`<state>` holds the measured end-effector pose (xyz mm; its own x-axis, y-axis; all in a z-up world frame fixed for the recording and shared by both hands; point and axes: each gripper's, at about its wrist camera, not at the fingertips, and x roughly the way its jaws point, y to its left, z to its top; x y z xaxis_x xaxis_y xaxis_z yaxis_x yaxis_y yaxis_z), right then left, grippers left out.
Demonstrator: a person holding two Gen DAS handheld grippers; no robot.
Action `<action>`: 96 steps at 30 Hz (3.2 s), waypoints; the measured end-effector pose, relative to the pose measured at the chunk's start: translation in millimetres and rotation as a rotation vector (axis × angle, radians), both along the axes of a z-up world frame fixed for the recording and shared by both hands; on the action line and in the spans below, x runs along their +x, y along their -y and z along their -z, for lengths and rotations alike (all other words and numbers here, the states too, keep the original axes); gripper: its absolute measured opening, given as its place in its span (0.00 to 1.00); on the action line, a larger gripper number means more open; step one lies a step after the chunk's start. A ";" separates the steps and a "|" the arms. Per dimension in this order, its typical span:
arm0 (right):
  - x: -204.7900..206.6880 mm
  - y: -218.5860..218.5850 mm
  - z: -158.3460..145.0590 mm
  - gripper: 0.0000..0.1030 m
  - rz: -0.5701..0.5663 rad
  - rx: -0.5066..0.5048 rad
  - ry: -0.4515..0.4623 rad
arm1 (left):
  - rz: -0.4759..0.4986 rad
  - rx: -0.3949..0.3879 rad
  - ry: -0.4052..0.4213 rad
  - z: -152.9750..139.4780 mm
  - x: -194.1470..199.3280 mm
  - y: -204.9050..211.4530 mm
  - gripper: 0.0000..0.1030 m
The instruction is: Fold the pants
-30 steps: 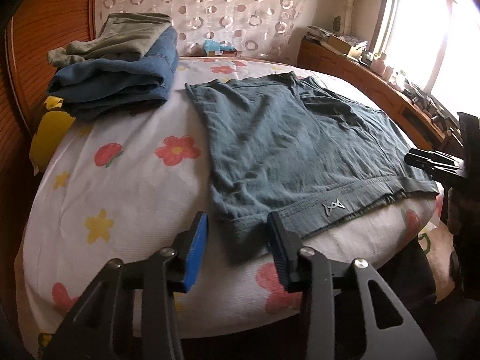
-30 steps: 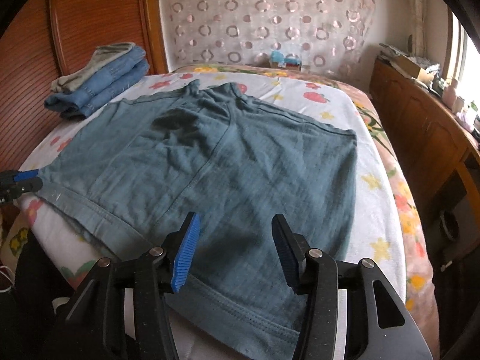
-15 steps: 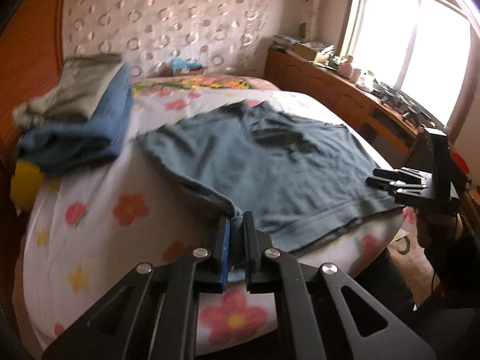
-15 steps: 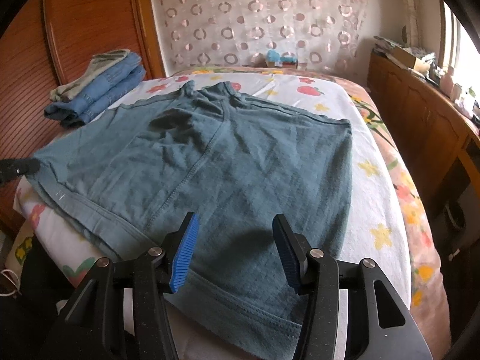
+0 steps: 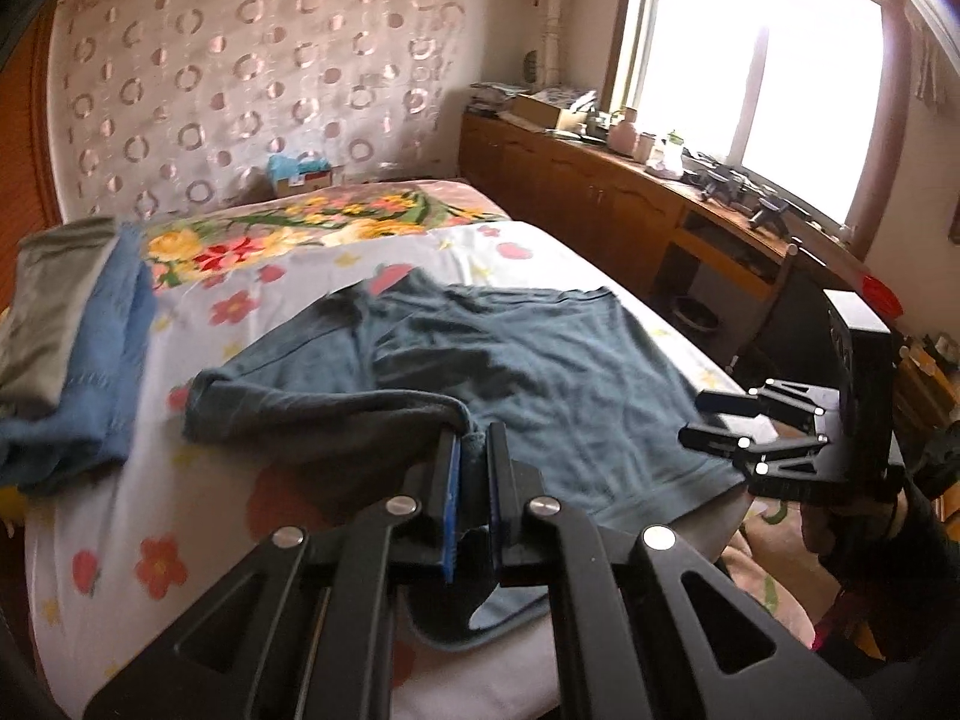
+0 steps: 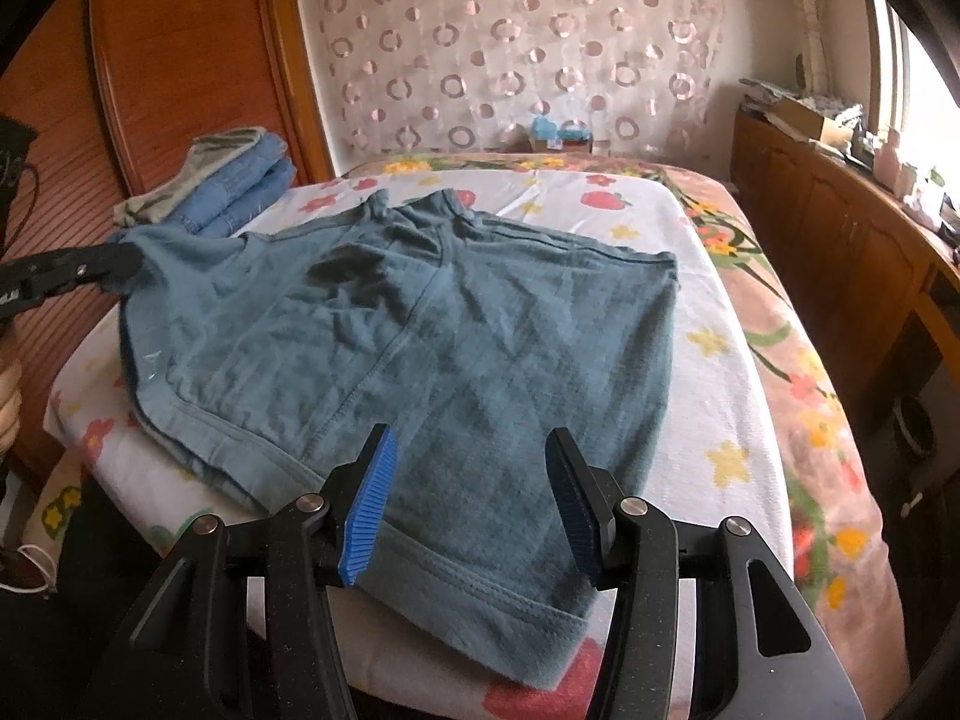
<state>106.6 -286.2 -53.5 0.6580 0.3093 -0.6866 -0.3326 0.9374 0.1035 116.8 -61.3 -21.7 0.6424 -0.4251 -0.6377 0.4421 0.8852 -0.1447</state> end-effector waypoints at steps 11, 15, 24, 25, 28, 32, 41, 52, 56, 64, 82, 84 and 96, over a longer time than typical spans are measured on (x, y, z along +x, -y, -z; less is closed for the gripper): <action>-9.7 17.1 -6.1 0.51 0.009 0.012 0.011 | 0.086 -0.008 0.002 -11.4 17.4 53.2 0.03; -13.2 28.0 -8.5 0.51 0.025 0.024 0.018 | 0.114 -0.001 -0.001 -12.5 19.5 74.6 0.03; -17.5 37.3 -8.9 0.51 0.034 0.036 0.021 | 0.111 0.038 -0.007 -6.9 22.3 99.4 0.07; -17.4 37.4 -8.7 0.51 0.034 0.038 0.020 | 0.104 0.044 -0.005 -5.7 23.2 98.5 0.09; -18.2 37.3 -8.3 0.51 0.032 0.040 0.018 | 0.074 0.067 0.007 -3.0 22.5 91.8 0.21; -16.3 30.5 -9.0 0.51 0.026 0.044 0.016 | 0.038 0.058 0.005 -3.8 21.9 73.1 0.34; -4.0 7.1 -11.6 0.51 0.001 0.050 0.033 | -0.011 0.058 -0.058 26.6 16.0 32.1 0.48; 24.2 -20.0 -5.5 0.46 -0.053 0.027 0.003 | -0.075 0.100 -0.133 70.3 12.9 9.7 0.52; 30.2 -25.2 1.2 0.42 -0.064 0.016 -0.014 | -0.085 0.122 -0.160 83.5 11.6 8.9 0.52; 36.5 -27.3 11.4 0.39 -0.070 0.011 -0.040 | -0.086 0.125 -0.116 89.0 6.1 6.4 0.54; 31.2 -29.1 0.2 0.05 -0.110 0.069 -0.019 | -0.112 0.073 -0.114 82.3 1.5 -2.5 0.56; 25.4 -26.0 -7.7 0.05 -0.103 0.085 0.005 | -0.118 0.078 -0.097 76.8 -2.2 -1.6 0.56; -14.0 1.9 -41.9 0.05 -0.077 0.101 0.074 | -0.053 0.068 -0.056 51.3 -14.5 19.1 0.56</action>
<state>92.6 -288.0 -11.6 0.6774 0.4256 -0.6000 -0.4133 0.8949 0.1682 102.3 -80.4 -73.1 0.6255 -0.3458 -0.6994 0.3872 0.9158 -0.1065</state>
